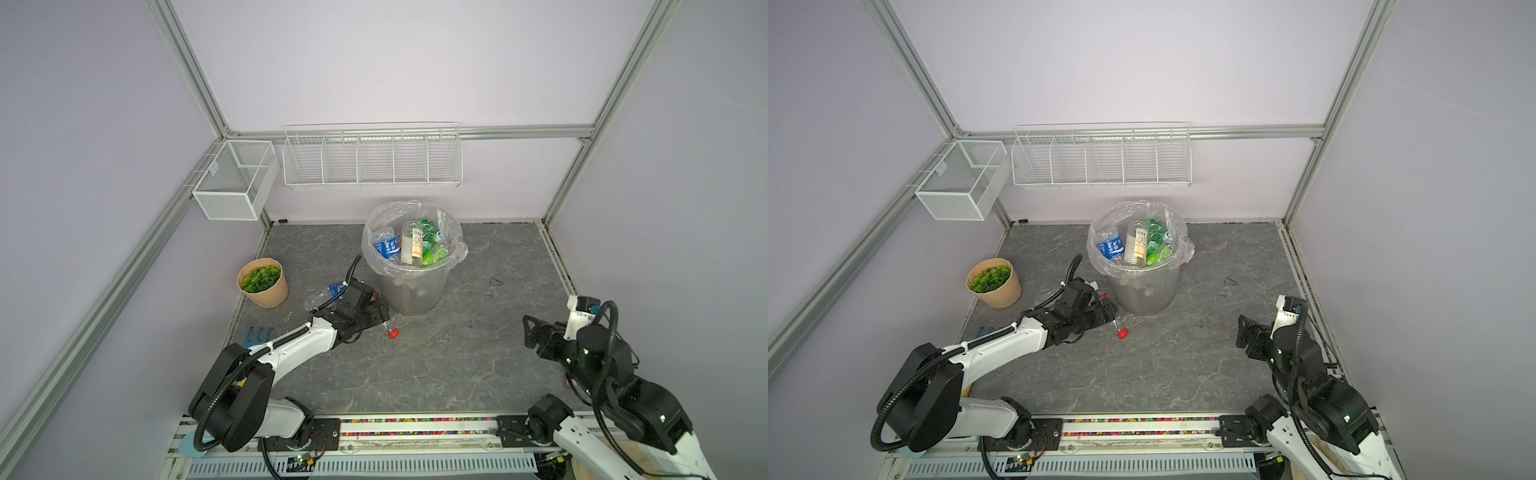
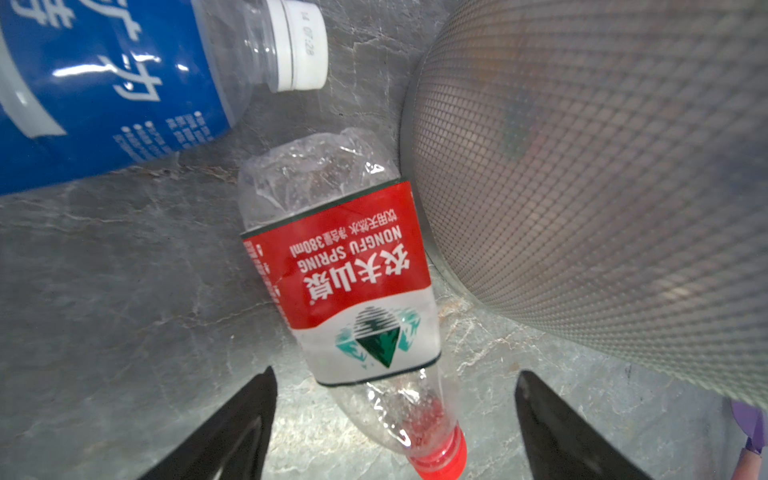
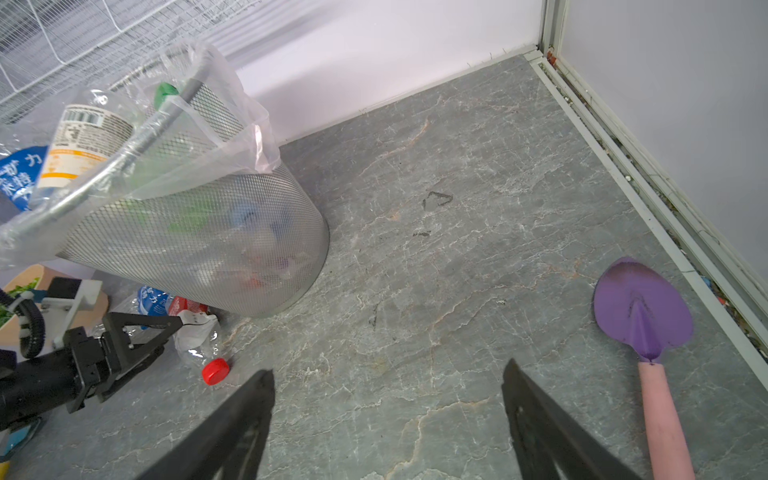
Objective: Throw the plastic bottles in the bin
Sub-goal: 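Withdraw the right gripper while the left gripper reaches to the red-label bottle, then close the left gripper on the red-label Nongfu Spring bottle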
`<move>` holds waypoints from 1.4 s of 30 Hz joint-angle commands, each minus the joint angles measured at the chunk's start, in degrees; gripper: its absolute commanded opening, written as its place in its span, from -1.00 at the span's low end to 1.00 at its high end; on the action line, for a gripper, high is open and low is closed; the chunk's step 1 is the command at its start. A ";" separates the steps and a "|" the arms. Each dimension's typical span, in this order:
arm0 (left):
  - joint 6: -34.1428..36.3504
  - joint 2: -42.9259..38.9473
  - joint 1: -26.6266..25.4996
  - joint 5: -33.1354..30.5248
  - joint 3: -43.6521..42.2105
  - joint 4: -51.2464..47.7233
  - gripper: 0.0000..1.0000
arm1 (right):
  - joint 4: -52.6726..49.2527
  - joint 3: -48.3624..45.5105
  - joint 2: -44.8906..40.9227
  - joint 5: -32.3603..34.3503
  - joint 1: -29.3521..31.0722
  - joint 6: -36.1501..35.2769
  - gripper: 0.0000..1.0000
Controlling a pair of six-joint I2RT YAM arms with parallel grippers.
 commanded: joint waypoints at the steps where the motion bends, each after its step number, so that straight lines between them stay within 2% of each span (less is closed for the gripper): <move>1: -0.61 1.41 0.02 -1.26 2.34 0.13 0.78 | -0.28 -0.72 -0.83 1.10 0.09 0.89 0.77; 5: -0.46 4.75 0.11 -0.95 5.86 -4.00 0.78 | -0.67 -0.70 -1.17 1.51 0.05 0.90 0.77; 29: -2.00 12.42 0.19 -1.60 5.06 -0.70 0.65 | -1.02 -1.02 -2.42 2.44 0.05 0.93 0.77; 35: -2.46 13.07 0.20 -1.25 3.67 0.40 0.48 | -1.05 -0.83 -2.15 2.45 0.06 0.97 0.77; 42: -2.78 11.45 0.15 -1.46 2.23 0.25 0.10 | -0.73 -0.74 -1.99 2.42 0.09 1.03 0.77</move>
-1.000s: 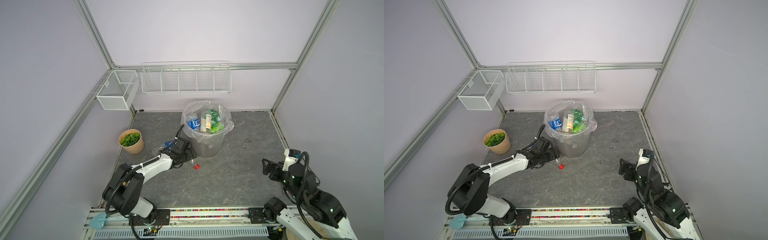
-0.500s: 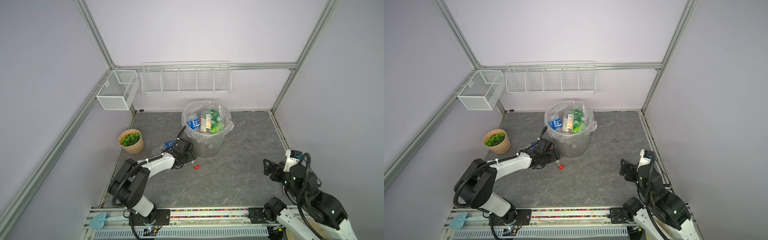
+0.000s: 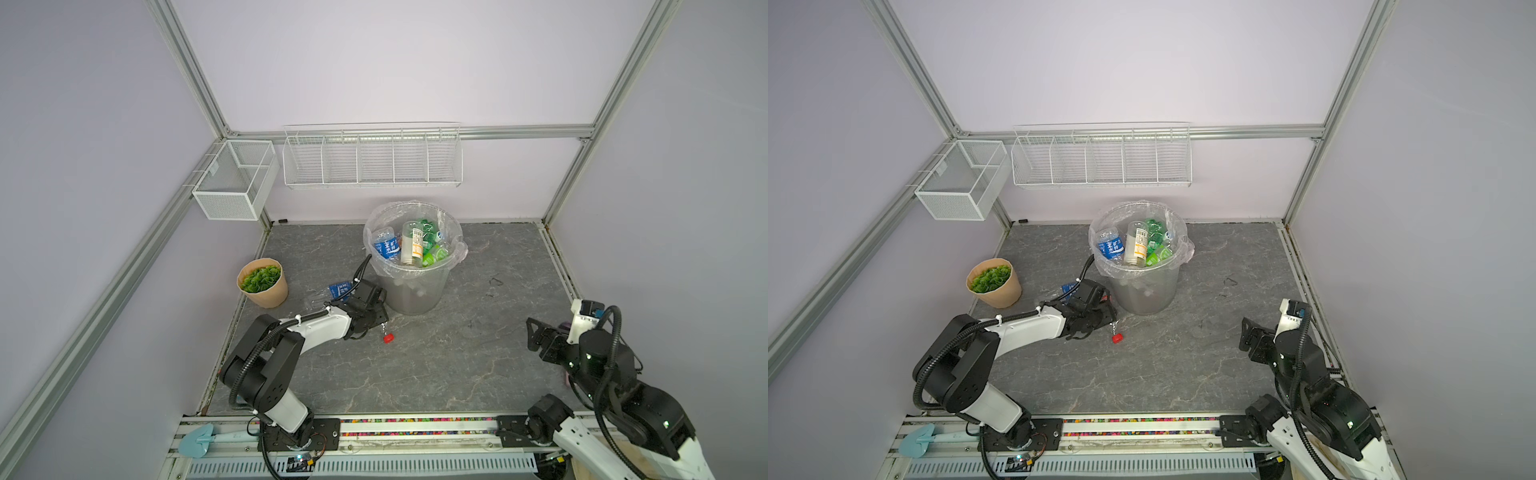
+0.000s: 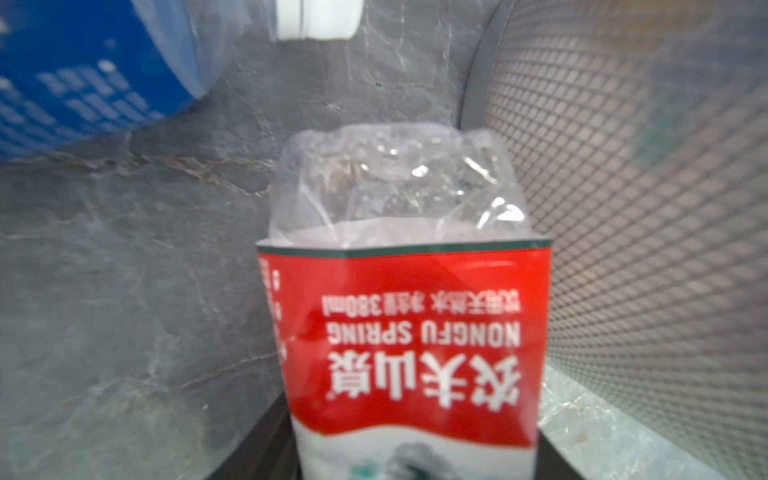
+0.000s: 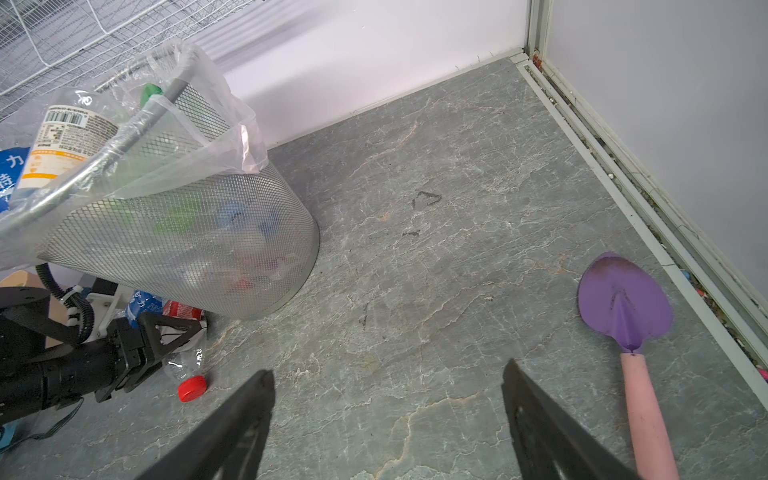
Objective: Throw the plastic bottles in the bin
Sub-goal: 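Close the left gripper on the red-label Nongfu Spring bottle, then lift the red-label bottle upright with the left gripper toward the bin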
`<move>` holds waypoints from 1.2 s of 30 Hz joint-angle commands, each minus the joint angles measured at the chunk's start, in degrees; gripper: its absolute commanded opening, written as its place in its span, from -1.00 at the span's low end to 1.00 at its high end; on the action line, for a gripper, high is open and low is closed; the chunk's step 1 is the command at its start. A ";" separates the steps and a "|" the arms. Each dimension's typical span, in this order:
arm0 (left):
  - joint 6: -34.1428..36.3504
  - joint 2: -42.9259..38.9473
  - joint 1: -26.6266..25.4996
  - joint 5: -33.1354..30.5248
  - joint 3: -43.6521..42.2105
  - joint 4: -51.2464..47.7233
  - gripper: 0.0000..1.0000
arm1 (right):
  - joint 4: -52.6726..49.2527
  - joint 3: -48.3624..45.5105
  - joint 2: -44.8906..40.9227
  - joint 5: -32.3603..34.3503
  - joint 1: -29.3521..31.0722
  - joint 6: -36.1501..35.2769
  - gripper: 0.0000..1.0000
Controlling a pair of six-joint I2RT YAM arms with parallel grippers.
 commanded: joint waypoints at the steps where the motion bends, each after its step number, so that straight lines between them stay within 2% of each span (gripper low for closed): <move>1: -0.90 -1.00 0.17 -0.61 -1.68 -1.40 0.04 | 0.55 -0.35 -0.03 0.92 0.10 0.84 0.77; 7: -0.78 -4.38 0.17 -1.30 -2.14 -2.76 -0.21 | 0.67 -0.06 0.06 0.80 0.13 0.83 0.77; 18: -0.71 -13.47 0.16 -2.65 -2.55 -6.12 -0.43 | 0.17 -0.32 -0.61 0.73 0.04 1.38 0.77; 29: 0.07 -24.69 0.11 -4.64 -1.89 -9.52 -0.51 | 0.17 -0.38 -1.14 0.42 0.08 1.93 0.77; 36: 2.04 -34.78 0.15 -6.78 -0.64 -10.35 -0.55 | 0.19 -0.41 -1.61 0.33 0.14 2.36 0.77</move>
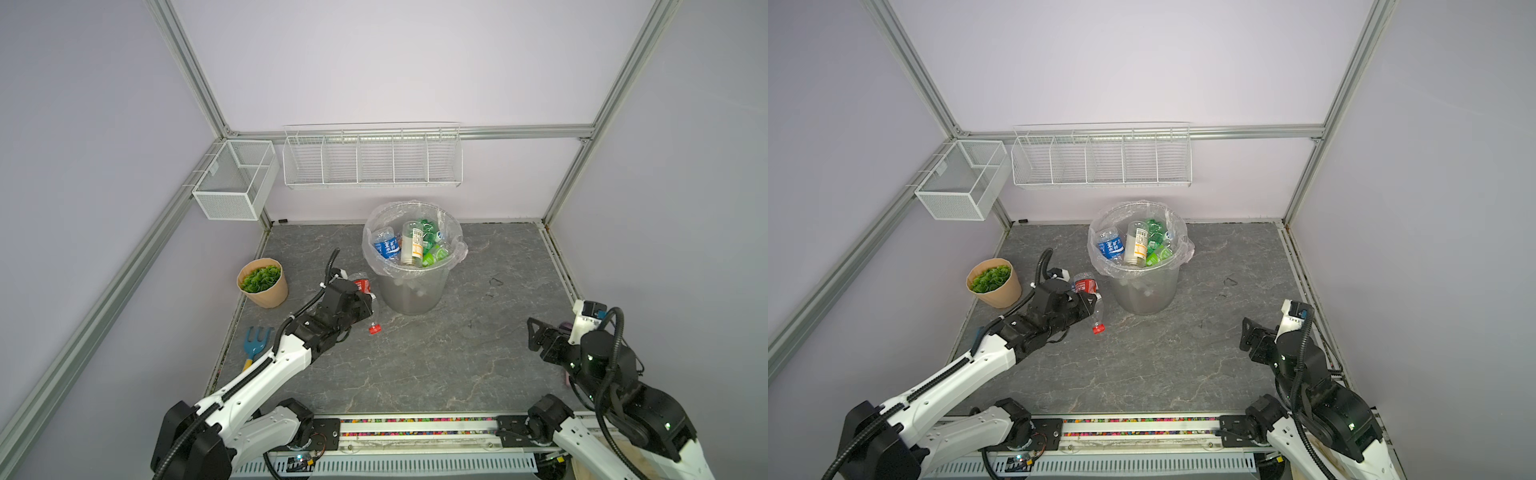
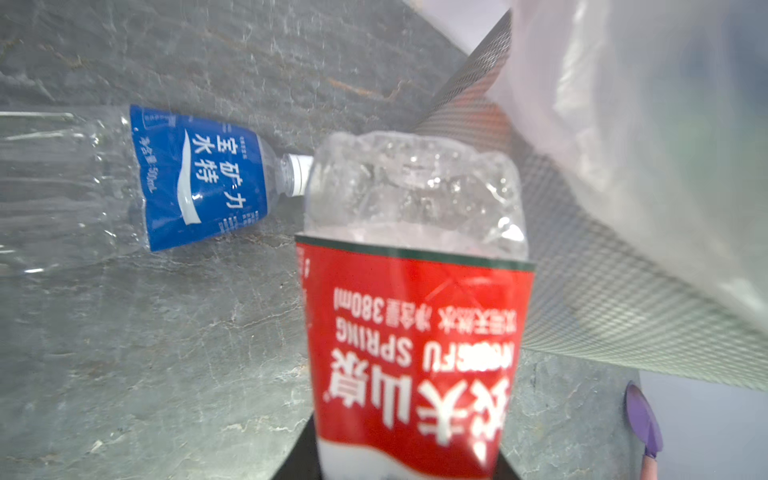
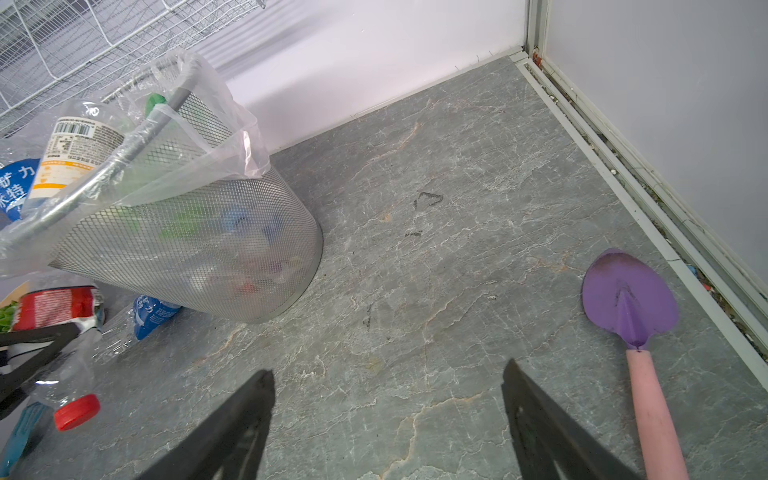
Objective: Throw the plastic bottles in the bin
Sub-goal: 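Lift the red-label bottle upright with the left gripper toward the bin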
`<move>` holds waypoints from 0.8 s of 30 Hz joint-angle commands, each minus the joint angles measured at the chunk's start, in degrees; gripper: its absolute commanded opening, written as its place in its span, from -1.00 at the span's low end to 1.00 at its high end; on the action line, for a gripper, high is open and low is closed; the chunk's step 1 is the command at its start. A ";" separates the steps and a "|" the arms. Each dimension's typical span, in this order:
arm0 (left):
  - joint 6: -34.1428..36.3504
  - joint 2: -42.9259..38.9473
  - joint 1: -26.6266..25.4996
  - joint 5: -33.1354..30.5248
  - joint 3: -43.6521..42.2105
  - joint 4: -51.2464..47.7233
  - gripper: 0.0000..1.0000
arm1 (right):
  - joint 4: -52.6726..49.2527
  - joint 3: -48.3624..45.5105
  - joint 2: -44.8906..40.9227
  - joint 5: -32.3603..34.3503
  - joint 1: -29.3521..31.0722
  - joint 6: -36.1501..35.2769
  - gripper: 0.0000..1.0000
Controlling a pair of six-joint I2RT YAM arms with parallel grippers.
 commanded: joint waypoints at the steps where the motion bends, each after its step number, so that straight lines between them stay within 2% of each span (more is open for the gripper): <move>1: 1.46 -4.46 0.17 -2.76 2.13 -1.81 -0.56 | 0.19 -0.34 -1.04 0.33 0.07 1.07 0.77; 15: 5.82 -15.24 0.09 -5.26 10.59 -5.14 -0.61 | -1.80 -0.49 -2.19 0.31 0.07 2.02 0.77; 24: 9.72 -16.38 -0.26 -1.86 13.60 -0.49 -0.63 | -1.91 -0.58 -2.40 0.15 0.10 2.55 0.77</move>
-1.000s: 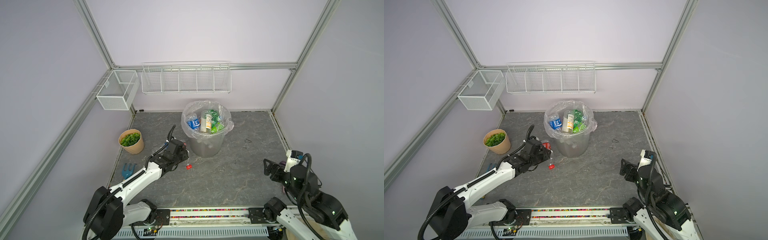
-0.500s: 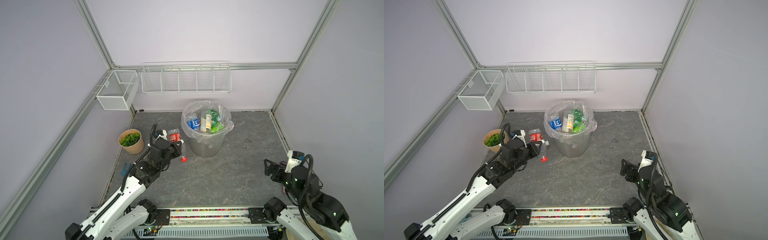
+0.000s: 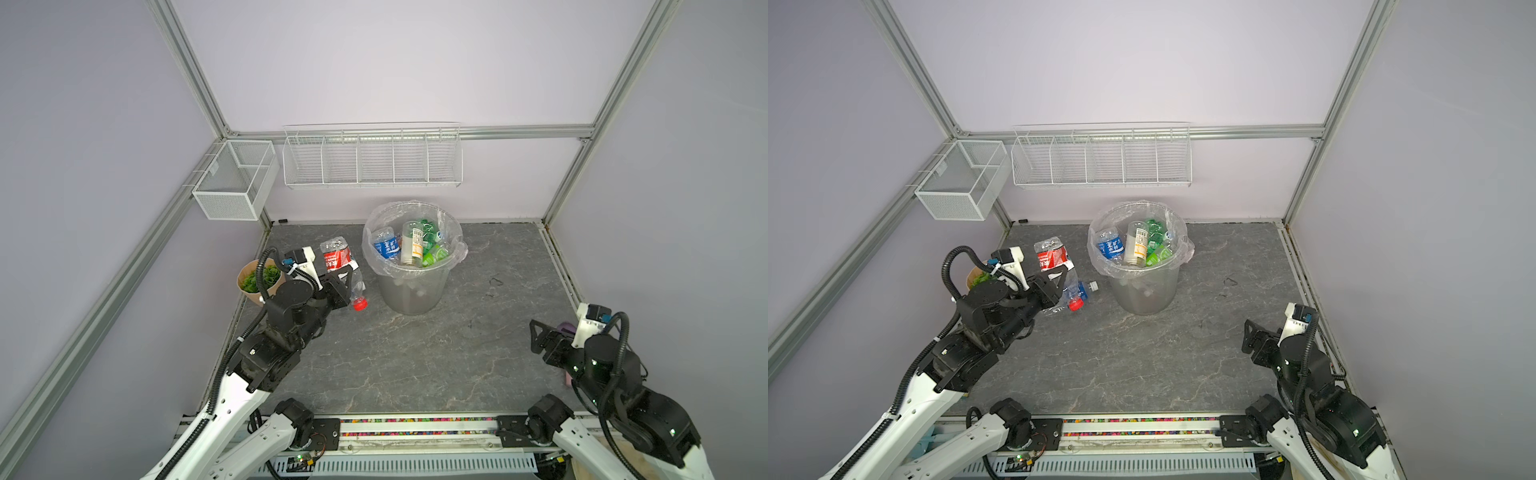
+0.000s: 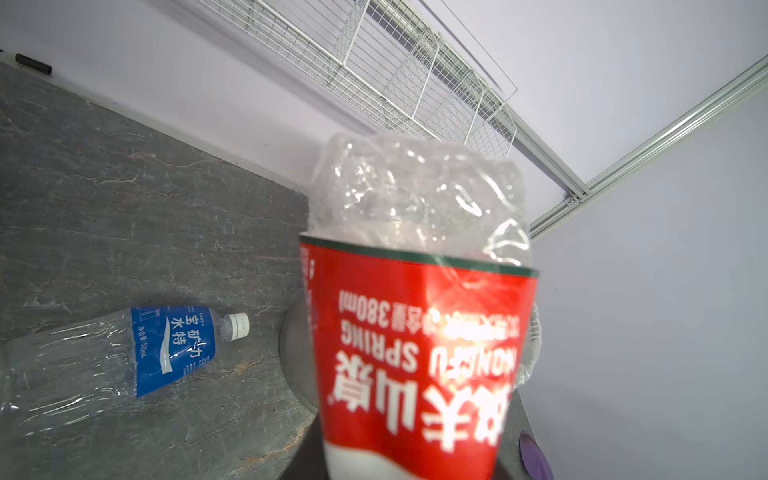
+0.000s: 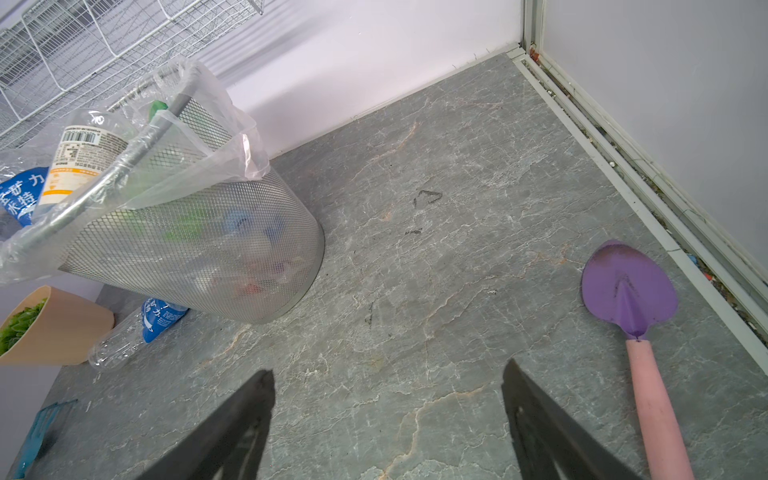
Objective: Throw the plastic bottles in the bin
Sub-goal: 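Lift the red-label bottle upright with the left gripper toward the bin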
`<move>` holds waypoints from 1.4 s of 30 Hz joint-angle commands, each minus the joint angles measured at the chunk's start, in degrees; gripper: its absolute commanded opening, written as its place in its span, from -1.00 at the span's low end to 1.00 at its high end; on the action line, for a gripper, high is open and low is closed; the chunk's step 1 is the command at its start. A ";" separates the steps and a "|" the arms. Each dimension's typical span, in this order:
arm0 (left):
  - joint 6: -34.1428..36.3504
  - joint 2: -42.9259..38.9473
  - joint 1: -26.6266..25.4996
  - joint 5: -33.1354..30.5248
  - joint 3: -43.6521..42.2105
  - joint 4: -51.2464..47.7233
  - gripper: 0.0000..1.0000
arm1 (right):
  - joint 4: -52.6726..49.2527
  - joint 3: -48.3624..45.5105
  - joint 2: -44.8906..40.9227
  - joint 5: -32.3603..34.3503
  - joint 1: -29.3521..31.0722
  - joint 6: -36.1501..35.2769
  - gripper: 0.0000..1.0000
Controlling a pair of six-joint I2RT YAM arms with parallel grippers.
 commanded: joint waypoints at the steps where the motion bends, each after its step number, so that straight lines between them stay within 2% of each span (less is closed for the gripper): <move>1: 3.19 -0.31 -0.45 1.72 2.92 2.28 -0.63 | -0.63 -0.59 -0.87 0.10 0.08 1.12 0.77; 16: 11.42 5.22 -5.16 1.67 12.17 8.52 -0.65 | -1.27 -0.60 -1.52 0.33 0.08 1.90 0.77; 42: 14.02 9.76 -5.69 3.29 19.07 10.95 -0.69 | -0.66 -0.42 -1.34 1.22 0.11 1.95 0.77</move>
